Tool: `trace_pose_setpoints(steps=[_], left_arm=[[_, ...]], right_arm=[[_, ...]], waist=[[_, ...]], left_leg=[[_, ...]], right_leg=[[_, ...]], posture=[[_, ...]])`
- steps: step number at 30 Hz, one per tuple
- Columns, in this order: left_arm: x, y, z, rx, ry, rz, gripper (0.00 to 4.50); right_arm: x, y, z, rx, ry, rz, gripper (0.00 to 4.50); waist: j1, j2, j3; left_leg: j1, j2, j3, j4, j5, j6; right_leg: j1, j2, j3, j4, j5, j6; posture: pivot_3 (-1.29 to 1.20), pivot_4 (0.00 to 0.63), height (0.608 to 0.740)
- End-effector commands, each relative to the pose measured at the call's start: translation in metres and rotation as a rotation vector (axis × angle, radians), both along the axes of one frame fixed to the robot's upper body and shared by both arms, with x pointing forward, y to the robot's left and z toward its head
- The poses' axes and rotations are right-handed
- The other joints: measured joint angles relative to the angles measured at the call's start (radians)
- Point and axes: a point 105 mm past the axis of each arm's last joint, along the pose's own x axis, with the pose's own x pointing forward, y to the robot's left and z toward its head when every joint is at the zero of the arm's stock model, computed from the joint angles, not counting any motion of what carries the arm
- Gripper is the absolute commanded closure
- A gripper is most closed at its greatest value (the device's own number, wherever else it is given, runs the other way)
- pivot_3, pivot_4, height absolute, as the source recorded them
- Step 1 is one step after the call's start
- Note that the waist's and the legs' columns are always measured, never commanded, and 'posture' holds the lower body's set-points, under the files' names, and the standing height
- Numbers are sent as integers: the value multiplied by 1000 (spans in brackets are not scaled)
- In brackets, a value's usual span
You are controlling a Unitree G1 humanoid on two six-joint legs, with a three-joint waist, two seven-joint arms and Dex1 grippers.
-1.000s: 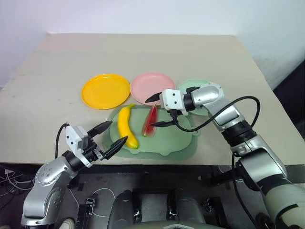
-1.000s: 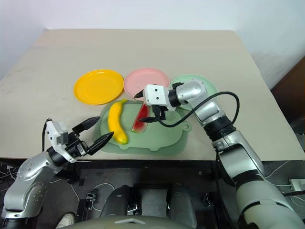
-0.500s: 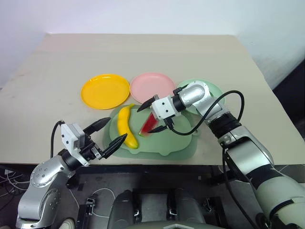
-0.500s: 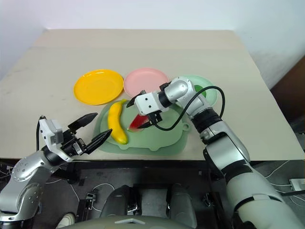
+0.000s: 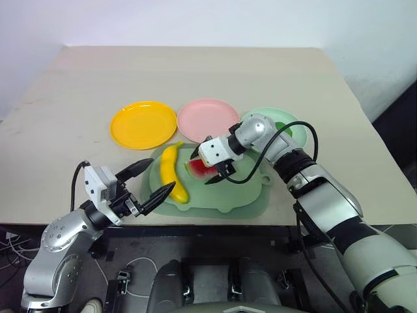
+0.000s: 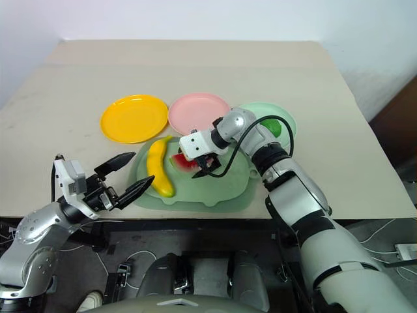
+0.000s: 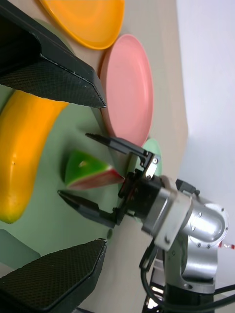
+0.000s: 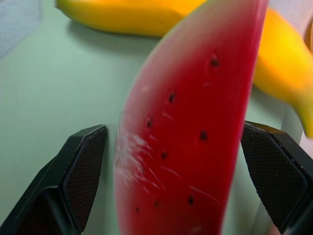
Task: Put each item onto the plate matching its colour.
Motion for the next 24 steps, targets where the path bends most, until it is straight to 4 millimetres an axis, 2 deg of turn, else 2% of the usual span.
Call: trace_pose_setpoints(steps=[1,6,7,9,14,15,21,24], left_arm=[[0,1,6,5,-31,-3,0],[1,1,4,9,-30,-7,0],[1,1,4,10,-30,-7,0],[2,1,3,12,-29,-10,0],[3,0,2,14,-29,-17,0],[4,0,2,14,-29,-18,0],[5,1,3,11,-30,-23,0],[5,2,3,12,-30,-24,0]], right_arm=[[2,-1,6,-46,23,-38,28],[-2,0,11,-40,53,-42,28],[-2,-1,11,-45,52,-42,196],[-4,-3,10,-53,56,-37,638],[-7,-5,8,-52,60,-38,2293],[-8,-5,9,-47,61,-40,2403],[-10,-6,16,-12,54,-46,2419],[-14,-3,37,75,86,-51,2419]], waist=[[1,0,0],[1,0,0],[0,0,0],[1,0,0],[0,0,0],[0,0,0],[0,0,0],[0,0,0]], left_leg=[[0,0,0,0,0,0],[0,0,0,0,0,0],[0,0,0,0,0,0],[0,0,0,0,0,0],[0,0,0,0,0,0],[0,0,0,0,0,0],[0,0,0,0,0,0],[0,0,0,0,0,0]], right_leg=[[0,0,0,0,0,0],[0,0,0,0,0,0],[0,0,0,0,0,0],[0,0,0,0,0,0],[0,0,0,0,0,0],[0,0,0,0,0,0],[0,0,0,0,0,0],[0,0,0,0,0,0]], posture=[[0,150,695],[0,150,695],[0,150,695],[0,150,695],[0,150,695],[0,150,695],[0,150,695],[0,150,695]])
